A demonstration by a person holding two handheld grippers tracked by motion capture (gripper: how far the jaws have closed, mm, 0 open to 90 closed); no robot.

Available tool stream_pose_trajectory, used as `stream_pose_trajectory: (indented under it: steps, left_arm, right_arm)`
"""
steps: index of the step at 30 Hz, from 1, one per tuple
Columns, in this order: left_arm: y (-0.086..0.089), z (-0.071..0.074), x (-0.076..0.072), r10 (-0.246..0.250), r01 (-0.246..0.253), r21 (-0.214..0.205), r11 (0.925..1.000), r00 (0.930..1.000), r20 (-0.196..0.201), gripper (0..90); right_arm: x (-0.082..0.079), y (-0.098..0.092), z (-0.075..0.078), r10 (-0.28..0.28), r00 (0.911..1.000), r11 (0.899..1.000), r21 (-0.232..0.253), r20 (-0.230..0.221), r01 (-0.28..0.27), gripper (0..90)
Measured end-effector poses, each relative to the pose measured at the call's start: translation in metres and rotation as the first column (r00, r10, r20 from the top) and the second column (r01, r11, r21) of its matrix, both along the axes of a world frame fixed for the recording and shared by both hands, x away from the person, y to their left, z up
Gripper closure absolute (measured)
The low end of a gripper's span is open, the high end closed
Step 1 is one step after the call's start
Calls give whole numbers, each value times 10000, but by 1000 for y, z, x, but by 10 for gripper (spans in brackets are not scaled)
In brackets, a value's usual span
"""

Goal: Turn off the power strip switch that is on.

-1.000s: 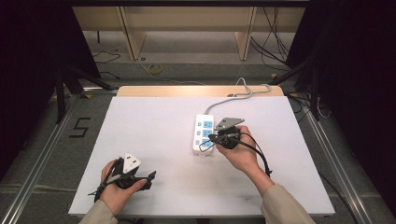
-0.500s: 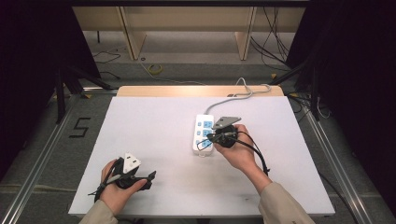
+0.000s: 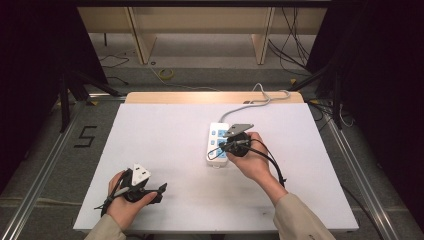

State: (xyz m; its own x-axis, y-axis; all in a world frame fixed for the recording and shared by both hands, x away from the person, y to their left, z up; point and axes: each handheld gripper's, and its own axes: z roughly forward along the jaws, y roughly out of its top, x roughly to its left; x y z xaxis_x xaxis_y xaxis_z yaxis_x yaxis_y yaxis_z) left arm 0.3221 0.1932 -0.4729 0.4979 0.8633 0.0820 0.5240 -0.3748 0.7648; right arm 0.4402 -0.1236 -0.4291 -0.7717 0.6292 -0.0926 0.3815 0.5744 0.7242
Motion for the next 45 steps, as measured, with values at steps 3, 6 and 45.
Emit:
stream_pose_trajectory:
  steps: [3, 6, 45]
  left_arm:
    - [0, 0, 0, -10, 10, -2, 10000, 10000, -2, 154]
    - [0, 0, 0, -5, 5, -15, 10000, 10000, 4, 154]
    - [-1, 0, 0, -42, 42, -53, 10000, 10000, 9, 154]
  right_arm:
    - [2, 1, -2, -34, 10000, 10000, -43, -48, 34, 900]
    - [2, 1, -2, -39, 10000, 10000, -66, -64, 39, 900]
    - [11, 24, -8, 173, 9995, 9991, -378, -257, -182, 900]
